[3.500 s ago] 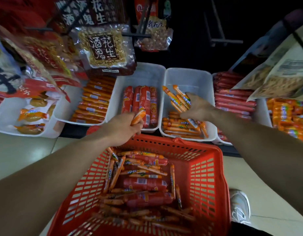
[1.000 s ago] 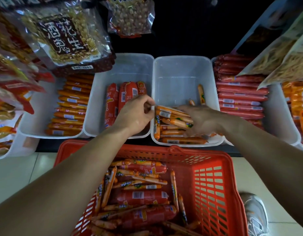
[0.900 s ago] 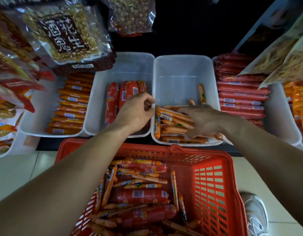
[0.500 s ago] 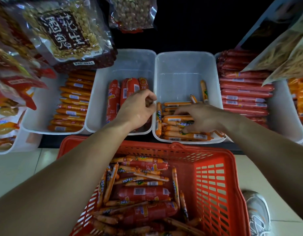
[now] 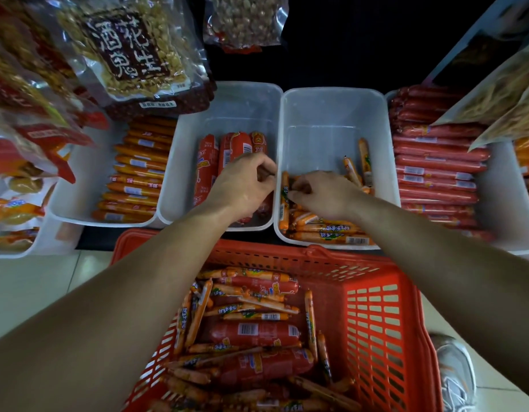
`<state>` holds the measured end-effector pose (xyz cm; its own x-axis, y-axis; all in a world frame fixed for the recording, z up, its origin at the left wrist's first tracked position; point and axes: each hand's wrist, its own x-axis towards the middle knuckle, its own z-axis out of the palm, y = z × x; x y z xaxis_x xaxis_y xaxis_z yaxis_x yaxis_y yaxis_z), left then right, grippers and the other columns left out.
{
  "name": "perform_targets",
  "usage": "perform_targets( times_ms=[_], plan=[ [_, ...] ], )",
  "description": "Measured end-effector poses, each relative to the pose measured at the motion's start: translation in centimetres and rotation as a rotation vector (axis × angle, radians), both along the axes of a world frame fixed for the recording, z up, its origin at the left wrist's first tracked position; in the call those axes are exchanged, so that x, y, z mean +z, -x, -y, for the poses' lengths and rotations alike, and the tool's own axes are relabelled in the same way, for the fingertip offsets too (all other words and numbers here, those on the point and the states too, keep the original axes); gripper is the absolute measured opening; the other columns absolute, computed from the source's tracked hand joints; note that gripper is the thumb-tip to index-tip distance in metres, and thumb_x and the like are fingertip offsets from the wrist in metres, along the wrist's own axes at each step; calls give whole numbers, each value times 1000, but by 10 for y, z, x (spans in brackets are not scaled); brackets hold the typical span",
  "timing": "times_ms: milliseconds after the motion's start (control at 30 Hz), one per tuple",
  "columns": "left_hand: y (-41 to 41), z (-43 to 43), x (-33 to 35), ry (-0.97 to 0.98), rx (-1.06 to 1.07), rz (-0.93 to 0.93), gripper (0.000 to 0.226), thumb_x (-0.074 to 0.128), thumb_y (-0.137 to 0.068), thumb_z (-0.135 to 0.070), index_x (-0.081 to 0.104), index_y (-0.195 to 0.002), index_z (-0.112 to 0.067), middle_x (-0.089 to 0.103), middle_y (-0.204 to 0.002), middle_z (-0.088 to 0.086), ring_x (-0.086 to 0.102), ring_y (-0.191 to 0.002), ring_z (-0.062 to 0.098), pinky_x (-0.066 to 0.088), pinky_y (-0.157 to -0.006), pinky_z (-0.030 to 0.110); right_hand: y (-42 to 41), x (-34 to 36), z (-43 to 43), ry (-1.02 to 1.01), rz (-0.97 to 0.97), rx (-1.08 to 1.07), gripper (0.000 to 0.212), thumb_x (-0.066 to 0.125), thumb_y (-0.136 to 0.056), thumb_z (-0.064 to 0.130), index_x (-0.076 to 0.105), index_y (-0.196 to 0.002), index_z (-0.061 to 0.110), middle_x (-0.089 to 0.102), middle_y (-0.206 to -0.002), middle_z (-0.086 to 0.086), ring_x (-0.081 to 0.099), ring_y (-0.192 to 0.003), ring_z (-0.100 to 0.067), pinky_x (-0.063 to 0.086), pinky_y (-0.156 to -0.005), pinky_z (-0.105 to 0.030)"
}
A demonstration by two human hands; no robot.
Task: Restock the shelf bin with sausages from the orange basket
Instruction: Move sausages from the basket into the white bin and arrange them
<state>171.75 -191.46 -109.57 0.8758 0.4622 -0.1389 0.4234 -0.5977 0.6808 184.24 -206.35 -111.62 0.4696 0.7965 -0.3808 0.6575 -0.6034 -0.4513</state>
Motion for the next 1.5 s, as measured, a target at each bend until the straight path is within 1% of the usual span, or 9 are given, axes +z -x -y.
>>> perform_targets(
  times_ms=[167, 367, 600, 733, 933, 1067, 1167, 1333, 1500],
  plan=[
    [2, -3, -1, -3, 17, 3, 15, 65, -91, -20, 67, -104, -27, 64, -103, -13, 61, -92, 1, 51, -83, 22, 4, -10, -24, 137, -144, -99, 35, 63, -89, 52, 68, -84, 18, 65, -81, -1, 64, -82, -22, 47, -65, -32],
    [-1, -3, 1, -5, 24, 7, 16, 65, -91, -21, 68, -106, -27, 66, -104, -13, 62, -92, 2, 52, -85, 25, 2, -6, -24, -157, -365, -381, 11, 80, -78, 24, 76, -84, 16, 73, -76, 1, 66, -72, -12, 49, -64, -28],
    [-6, -2, 7, 7, 49, 19, 13, 65, -91, -21, 65, -100, -31, 66, -101, -15, 60, -86, -4, 47, -80, 17, -8, 7, -16, -453, -490, -557, 31, 76, -80, 9, 58, -101, 21, 69, -89, -2, 68, -75, -19, 57, -72, -34],
    [-12, 4, 8, 49, 69, 42, 16, 64, -92, -16, 67, -102, -27, 66, -95, -17, 60, -85, -7, 43, -76, 8, -40, 36, 21, -373, -204, -285, 26, 76, -79, 7, 65, -95, 24, 66, -84, 11, 62, -76, -2, 47, -72, -13],
    [-24, 23, 12, -84, -32, 4, 21, 64, -91, -23, 67, -112, -26, 67, -110, -10, 62, -99, 6, 50, -87, 27, -23, 32, 61, -34, -212, 53, 23, 82, -80, 23, 72, -101, 27, 67, -94, 20, 59, -83, 9, 42, -70, -5],
    [-27, 54, 12, -383, -364, -146, 39, 58, -93, -42, 61, -129, -28, 63, -130, -2, 54, -120, 19, 45, -99, 36, -45, 55, 86, 25, 90, 44, 24, 74, -83, 42, 70, -105, 34, 69, -100, 16, 62, -99, -10, 49, -84, -31],
    [-27, 76, 7, -276, -477, -321, 48, 57, -95, -48, 50, -141, -35, 58, -139, 0, 53, -125, 23, 43, -100, 35, -39, 52, 96, 235, 344, 191, 33, 66, -80, 61, 67, -104, 38, 67, -96, 11, 55, -106, -19, 41, -92, -40],
    [-27, 69, 10, -149, -437, -289, 31, 68, -91, -30, 68, -118, -45, 66, -99, -8, 59, -77, 4, 42, -63, 21, -30, 33, 99, 209, 409, 196, 31, 71, -74, 51, 65, -97, 32, 48, -76, 10, 55, -103, -21, 28, -94, -40],
    [-28, 63, 14, -45, -417, -279, 31, 68, -92, -16, 73, -111, -40, 66, -98, -12, 61, -88, 1, 45, -70, 6, -37, 28, 109, 27, 281, 19, 24, 69, -81, 41, 70, -104, 34, 68, -93, 4, 59, -103, -21, 35, -98, -41]
  ],
)
